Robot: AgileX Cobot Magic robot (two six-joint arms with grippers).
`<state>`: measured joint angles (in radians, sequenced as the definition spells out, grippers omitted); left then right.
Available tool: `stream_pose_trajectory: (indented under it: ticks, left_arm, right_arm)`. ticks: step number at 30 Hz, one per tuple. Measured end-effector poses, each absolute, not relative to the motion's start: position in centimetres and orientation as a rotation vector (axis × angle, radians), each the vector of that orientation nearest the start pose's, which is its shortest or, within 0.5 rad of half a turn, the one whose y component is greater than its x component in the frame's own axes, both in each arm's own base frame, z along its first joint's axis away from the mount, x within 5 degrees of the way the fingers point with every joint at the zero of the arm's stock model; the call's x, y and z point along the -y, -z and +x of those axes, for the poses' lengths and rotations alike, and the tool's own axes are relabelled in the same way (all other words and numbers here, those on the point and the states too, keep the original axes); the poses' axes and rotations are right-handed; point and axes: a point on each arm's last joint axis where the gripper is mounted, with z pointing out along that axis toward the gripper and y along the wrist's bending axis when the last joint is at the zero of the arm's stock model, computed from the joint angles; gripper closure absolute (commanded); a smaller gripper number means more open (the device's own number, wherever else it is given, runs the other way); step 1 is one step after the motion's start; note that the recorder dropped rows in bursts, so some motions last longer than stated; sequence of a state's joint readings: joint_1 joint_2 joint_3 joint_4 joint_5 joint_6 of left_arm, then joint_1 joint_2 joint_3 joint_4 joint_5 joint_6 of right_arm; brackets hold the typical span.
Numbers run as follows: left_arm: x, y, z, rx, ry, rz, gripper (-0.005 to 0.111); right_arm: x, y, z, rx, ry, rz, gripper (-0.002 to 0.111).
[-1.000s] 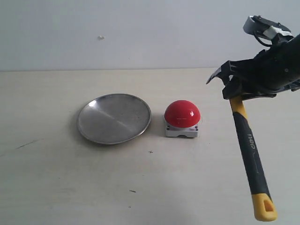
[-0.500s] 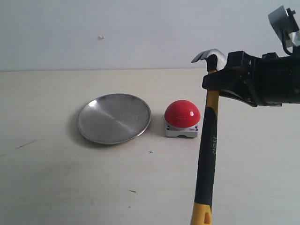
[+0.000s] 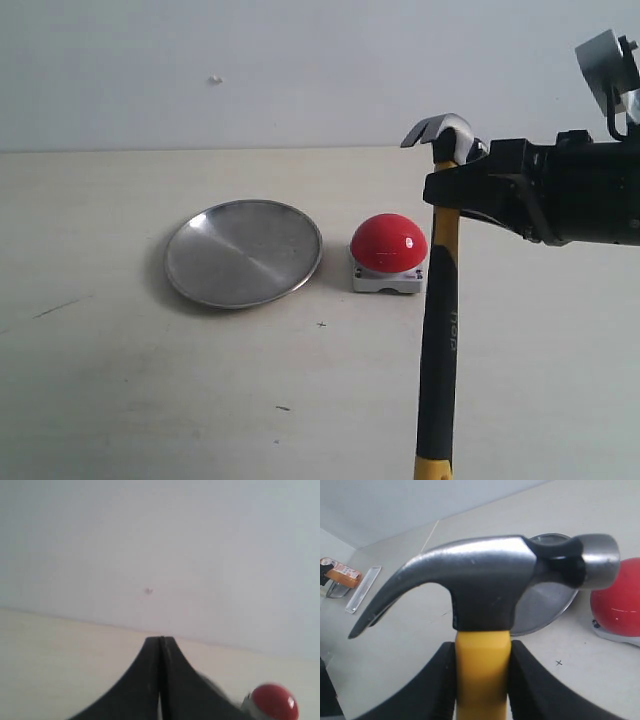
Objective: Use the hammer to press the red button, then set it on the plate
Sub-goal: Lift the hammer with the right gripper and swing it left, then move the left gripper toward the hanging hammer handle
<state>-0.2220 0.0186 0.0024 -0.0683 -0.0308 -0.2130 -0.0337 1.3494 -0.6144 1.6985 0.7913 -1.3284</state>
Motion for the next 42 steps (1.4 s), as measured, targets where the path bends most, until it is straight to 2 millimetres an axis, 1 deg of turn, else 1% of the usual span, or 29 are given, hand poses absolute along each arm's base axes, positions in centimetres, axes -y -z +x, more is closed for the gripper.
stream_pose_trajectory:
  ticks: [3,12,14,16,19,20,22,24,26,28,31,34,36,40,41,42]
  left_arm:
    - [1.1,-22.4,5.5,-1.375,0.465,-0.090,0.107]
    - [0.8,-24.7,4.7,-1.108,0.522,-0.112,0.107]
    - [0.8,-25.0,4.8,-1.070,0.539,-0.121,0.107]
    - [0.9,-25.7,5.3,-1.090,0.543,-0.123,0.107]
    - [1.6,-27.7,7.1,-1.206,0.519,-0.092,0.107]
    - [2.0,-28.4,8.2,-1.269,0.512,-0.077,0.107]
    - [2.9,-29.6,10.9,-1.427,0.490,-0.030,0.107]
    - [3.9,-29.8,13.9,-1.607,0.443,0.026,0.107]
    - [4.8,-29.4,16.5,-1.773,0.370,0.091,0.107]
    - [5.9,-28.0,18.9,-1.933,0.310,0.133,0.107]
    - [7.8,-25.5,21.0,-2.083,0.277,0.215,0.107]
    - [9.5,-23.5,22.0,-2.154,0.290,0.299,0.107]
    - [10.3,-22.9,22.3,-2.163,0.316,0.334,0.107]
    - [10.5,-22.7,22.5,-2.158,0.332,0.353,0.107]
    - [10.6,-22.8,22.5,-2.148,0.338,0.362,0.107]
    - [10.7,-22.8,22.5,-2.144,0.344,0.363,0.107]
  right_arm:
    - [-5.6,-24.1,24.7,-2.083,-1.037,-0.037,0.108]
    - [-5.6,-24.2,24.7,-2.069,-1.011,-0.086,0.108]
    - [-5.6,-24.4,24.8,-2.061,-1.009,-0.096,0.108]
    - [-5.6,-24.6,24.9,-2.055,-1.006,-0.100,0.108]
    - [-5.6,-24.6,25.0,-2.055,-1.002,-0.099,0.108]
    - [-5.5,-24.6,25.0,-2.057,-0.994,-0.094,0.108]
    - [-5.4,-24.6,25.2,-2.059,-0.974,-0.086,0.108]
    - [-5.3,-24.8,25.4,-2.056,-0.957,-0.081,0.108]
    - [-5.2,-24.9,25.6,-2.054,-0.933,-0.074,0.108]
    - [-5.0,-25.0,25.8,-2.055,-0.909,-0.061,0.108]
    - [-4.7,-25.4,26.2,-2.052,-0.878,-0.026,0.108]
    - [-4.6,-25.7,27.1,-2.048,-0.869,0.000,0.108]
    - [-4.6,-25.8,27.8,-2.051,-0.851,0.005,0.108]
    - [-5.3,-25.8,29.3,-2.073,-0.744,0.024,0.108]
    - [-6.0,-25.8,29.8,-2.082,-0.698,0.017,0.108]
    - [-6.5,-25.7,30.0,-2.086,-0.693,0.007,0.108]
